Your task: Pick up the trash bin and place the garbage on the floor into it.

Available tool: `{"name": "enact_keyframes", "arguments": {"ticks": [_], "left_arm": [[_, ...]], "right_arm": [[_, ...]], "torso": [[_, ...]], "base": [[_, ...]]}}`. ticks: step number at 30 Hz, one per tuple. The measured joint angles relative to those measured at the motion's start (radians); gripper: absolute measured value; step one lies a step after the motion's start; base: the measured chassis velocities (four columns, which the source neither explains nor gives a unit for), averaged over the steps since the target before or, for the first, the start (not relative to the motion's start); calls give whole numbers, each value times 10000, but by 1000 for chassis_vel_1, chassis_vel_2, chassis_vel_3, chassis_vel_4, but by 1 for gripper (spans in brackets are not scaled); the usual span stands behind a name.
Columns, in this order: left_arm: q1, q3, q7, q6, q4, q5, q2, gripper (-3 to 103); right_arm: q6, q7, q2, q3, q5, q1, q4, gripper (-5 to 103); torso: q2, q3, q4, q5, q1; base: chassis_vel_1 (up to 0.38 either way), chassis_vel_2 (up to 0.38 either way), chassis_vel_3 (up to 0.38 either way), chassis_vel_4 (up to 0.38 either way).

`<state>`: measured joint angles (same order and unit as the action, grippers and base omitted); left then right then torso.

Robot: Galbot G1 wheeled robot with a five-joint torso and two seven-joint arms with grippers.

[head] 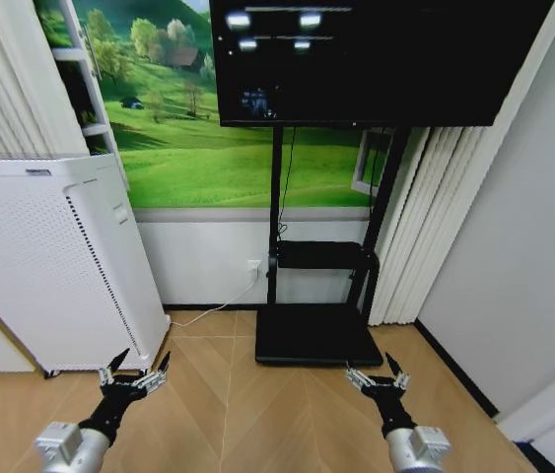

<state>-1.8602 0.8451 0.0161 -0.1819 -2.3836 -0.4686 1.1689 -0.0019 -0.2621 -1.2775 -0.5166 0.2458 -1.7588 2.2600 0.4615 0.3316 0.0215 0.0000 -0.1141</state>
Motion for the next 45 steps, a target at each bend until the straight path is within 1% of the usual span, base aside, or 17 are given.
{"name": "enact_keyframes", "arguments": {"ticks": [9,16,36,39,41,44,45], "left_arm": [[0,0,0,0,0,-1,0,100],[0,0,0,0,0,0,0,100],[0,0,0,0,0,0,0,100],[0,0,0,0,0,-1,0,100],[0,0,0,0,0,-1,0,100],[0,0,0,0,0,-1,0,100],[0,0,0,0,0,-1,0,100]], "right_arm": [[0,0,0,0,0,0,0,100],[0,0,0,0,0,0,0,100],[0,0,0,0,0,0,0,100],[-1,0,0,0,0,0,-1,100],[-1,0,0,0,0,0,0,100],[0,0,0,0,0,0,0,100],[0,0,0,0,0,0,0,100]], "torso": [[302,187,-1,0,-117],[708,437,0,0,-272],[1493,907,0,0,-590],[1672,1012,-1,0,-662],[1702,1028,0,0,-675],[1885,1125,-1,0,-761],[1885,1125,-1,0,-761]], "base": [[0,0,0,0],[0,0,0,0],[0,0,0,0],[0,0,0,0],[0,0,0,0],[0,0,0,0],[0,0,0,0]]}}
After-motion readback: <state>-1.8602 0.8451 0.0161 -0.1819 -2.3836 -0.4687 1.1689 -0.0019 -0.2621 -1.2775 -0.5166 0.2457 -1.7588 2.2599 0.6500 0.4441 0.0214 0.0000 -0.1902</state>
